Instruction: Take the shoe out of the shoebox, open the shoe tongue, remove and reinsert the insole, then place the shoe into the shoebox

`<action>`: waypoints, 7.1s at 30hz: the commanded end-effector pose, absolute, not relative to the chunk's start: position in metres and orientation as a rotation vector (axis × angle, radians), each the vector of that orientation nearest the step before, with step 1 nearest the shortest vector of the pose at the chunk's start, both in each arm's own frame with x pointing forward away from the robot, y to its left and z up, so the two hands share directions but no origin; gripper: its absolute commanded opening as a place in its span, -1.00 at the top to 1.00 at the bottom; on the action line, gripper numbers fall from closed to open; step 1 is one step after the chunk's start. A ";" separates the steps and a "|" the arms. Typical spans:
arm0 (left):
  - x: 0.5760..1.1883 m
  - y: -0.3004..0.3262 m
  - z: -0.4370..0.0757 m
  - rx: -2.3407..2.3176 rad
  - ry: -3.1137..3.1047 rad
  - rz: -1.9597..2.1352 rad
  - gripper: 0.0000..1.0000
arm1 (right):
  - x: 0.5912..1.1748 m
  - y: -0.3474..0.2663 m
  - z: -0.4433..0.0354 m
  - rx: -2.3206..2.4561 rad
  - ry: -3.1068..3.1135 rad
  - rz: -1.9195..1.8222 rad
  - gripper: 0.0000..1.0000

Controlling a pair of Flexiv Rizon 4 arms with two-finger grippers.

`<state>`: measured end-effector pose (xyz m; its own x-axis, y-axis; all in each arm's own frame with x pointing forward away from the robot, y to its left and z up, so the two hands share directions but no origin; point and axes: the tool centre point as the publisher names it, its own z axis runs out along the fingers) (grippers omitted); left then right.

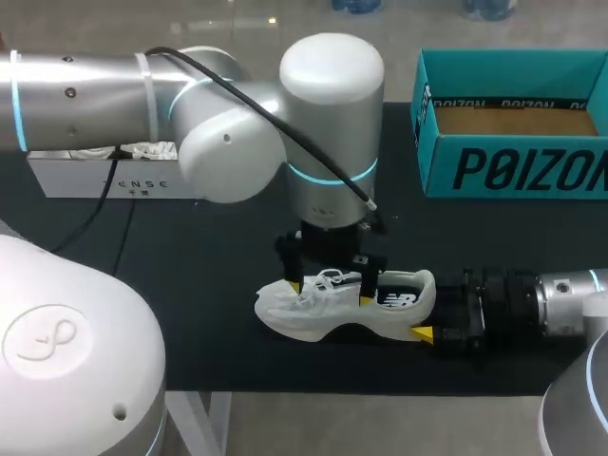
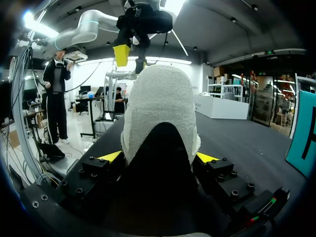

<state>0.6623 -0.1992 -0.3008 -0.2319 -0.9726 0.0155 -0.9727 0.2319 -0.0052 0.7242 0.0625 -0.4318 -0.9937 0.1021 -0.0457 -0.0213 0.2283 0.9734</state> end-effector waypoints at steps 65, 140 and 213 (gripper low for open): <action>0.702 -0.245 -0.370 2.571 -2.352 -0.203 1.00 | 0.725 0.064 -0.434 0.081 2.384 1.885 1.00; 0.715 -0.176 -0.326 2.364 -2.094 -0.237 0.84 | 0.725 0.064 -0.434 0.081 2.384 1.885 1.00; 0.702 -0.199 -0.274 0.771 -3.271 -0.304 -1.00 | 0.725 0.064 -0.434 0.081 2.384 1.885 1.00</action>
